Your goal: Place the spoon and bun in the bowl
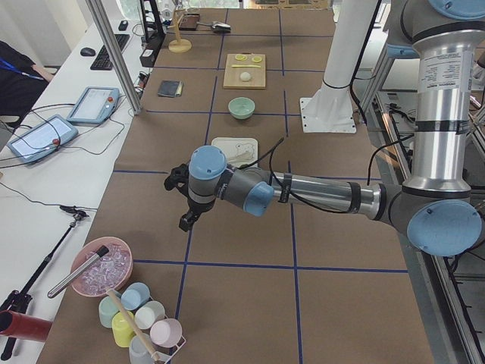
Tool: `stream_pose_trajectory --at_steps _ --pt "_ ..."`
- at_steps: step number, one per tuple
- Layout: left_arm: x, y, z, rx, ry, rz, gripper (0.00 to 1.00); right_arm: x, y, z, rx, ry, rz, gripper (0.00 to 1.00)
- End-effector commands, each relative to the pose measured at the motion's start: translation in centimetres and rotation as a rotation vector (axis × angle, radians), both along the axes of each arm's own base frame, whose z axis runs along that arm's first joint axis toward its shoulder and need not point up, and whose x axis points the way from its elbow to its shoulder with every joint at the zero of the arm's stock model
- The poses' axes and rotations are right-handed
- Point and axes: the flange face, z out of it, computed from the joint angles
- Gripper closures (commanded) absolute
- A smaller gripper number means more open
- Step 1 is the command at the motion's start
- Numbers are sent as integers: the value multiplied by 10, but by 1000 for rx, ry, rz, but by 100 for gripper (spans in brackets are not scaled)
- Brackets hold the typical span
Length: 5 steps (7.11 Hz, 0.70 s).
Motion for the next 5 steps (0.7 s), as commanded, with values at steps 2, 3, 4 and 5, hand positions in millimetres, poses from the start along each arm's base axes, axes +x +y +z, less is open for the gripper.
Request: stream_pose_trajectory --at_steps 2,3,4,5 --pt "25 5 -51 346 80 59 0 0 -3 -1 1 -1 2 0" --pt "40 0 -68 208 176 -18 0 0 -2 -1 -1 -1 2 0" --pt "77 -14 -90 132 224 -43 0 0 -2 0 -3 -1 2 0" --pt "121 -26 -111 122 211 -92 0 0 -2 1 -4 -2 2 0"
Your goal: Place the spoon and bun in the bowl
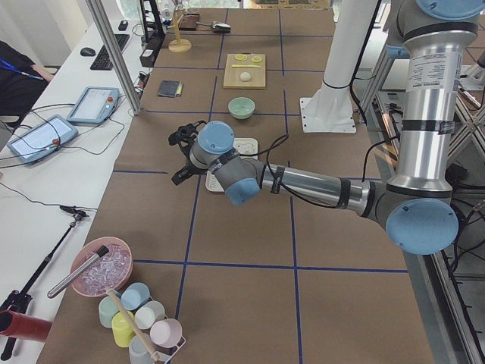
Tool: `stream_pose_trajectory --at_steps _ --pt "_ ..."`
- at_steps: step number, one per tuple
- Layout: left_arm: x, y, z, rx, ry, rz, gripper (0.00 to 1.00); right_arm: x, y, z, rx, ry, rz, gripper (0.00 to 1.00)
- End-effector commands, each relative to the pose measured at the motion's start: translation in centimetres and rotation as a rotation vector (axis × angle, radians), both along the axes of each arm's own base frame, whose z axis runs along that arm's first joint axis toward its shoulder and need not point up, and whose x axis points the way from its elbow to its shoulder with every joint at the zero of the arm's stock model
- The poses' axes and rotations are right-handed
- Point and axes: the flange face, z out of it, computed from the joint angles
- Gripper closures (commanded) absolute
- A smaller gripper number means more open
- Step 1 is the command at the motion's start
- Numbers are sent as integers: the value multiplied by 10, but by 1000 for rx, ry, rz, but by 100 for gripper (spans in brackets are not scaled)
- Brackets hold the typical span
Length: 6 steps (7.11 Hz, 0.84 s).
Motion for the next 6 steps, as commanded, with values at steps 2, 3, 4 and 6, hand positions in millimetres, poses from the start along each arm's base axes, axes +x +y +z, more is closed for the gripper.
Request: stream_pose_trajectory --at_steps 2,3,4,6 --pt "123 7 -50 -160 27 -99 0 -1 2 1 -4 -14 -4 0" --pt "146 15 -52 -265 -6 -107 0 -1 3 2 -6 -16 -4 0" --pt "179 26 -56 -382 -10 -198 0 -1 3 2 -6 -17 -4 0" --pt "267 64 -66 -669 125 -379 19 -1 3 2 -6 -17 -4 0"
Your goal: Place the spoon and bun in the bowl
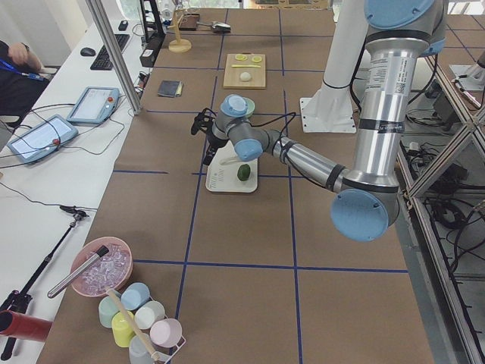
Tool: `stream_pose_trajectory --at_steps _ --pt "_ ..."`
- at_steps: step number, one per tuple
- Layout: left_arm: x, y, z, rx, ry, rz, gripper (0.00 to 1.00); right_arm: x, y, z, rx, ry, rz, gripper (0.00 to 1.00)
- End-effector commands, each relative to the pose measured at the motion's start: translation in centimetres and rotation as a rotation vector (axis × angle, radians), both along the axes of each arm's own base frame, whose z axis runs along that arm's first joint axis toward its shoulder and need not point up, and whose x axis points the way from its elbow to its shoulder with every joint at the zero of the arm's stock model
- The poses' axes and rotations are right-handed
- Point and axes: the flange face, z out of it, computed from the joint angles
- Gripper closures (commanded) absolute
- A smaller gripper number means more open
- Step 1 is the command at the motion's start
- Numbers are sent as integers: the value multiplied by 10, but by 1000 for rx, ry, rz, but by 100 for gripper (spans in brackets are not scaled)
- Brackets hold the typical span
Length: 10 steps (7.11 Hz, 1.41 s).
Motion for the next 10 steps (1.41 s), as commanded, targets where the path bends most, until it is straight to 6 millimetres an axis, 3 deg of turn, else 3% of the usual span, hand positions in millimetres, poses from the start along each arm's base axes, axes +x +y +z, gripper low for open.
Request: stream_pose_trajectory --at_steps 1,2,3,5,7,10 --pt "81 32 -14 -229 109 -170 27 0 0 1 -2 0 0 0" --pt "108 37 -11 -226 88 -161 27 0 0 2 -3 0 0 0" --pt "134 27 -9 -228 54 -172 27 0 0 1 -2 0 0 0" --pt "156 34 -4 -225 22 -160 29 -1 1 0 -4 -18 -3 0" --pt "157 36 2 -224 12 -163 36 -2 2 0 -5 -26 -5 0" --pt "160 34 11 -231 -5 -165 39 -2 3 2 -9 -26 -5 0"
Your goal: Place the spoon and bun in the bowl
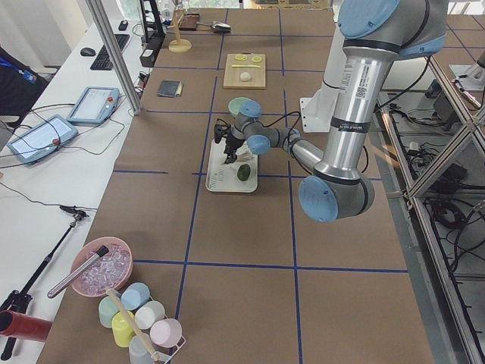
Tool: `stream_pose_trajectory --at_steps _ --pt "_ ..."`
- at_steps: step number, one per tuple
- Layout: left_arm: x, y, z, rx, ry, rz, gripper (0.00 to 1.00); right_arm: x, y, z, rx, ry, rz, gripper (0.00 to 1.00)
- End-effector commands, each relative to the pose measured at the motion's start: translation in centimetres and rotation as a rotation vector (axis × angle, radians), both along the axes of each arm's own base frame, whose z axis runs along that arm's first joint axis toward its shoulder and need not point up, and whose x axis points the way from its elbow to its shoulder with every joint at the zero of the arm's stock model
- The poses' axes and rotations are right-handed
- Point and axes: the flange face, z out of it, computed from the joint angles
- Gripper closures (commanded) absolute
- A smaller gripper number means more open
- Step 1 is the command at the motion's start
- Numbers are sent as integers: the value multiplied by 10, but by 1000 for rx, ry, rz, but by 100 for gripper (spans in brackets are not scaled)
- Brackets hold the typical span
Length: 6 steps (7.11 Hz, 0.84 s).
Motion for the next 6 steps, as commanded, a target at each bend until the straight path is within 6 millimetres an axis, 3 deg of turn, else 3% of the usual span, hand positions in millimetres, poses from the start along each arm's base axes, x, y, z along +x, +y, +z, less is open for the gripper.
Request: stream_pose_trajectory --at_steps 1,2,3,4,6 --pt "1 -1 2 -1 -4 1 47 0 1 1 -3 0 0 0" --pt "1 -1 4 -4 -7 -3 75 0 1 1 -3 0 0 0" --pt "1 -2 4 3 -12 -21 82 0 1 1 -3 0 0 0" --pt "0 -2 4 5 -11 -24 98 0 2 2 -5 0 0 0" --pt "-3 -2 -10 22 9 -21 100 0 2 2 -5 0 0 0"
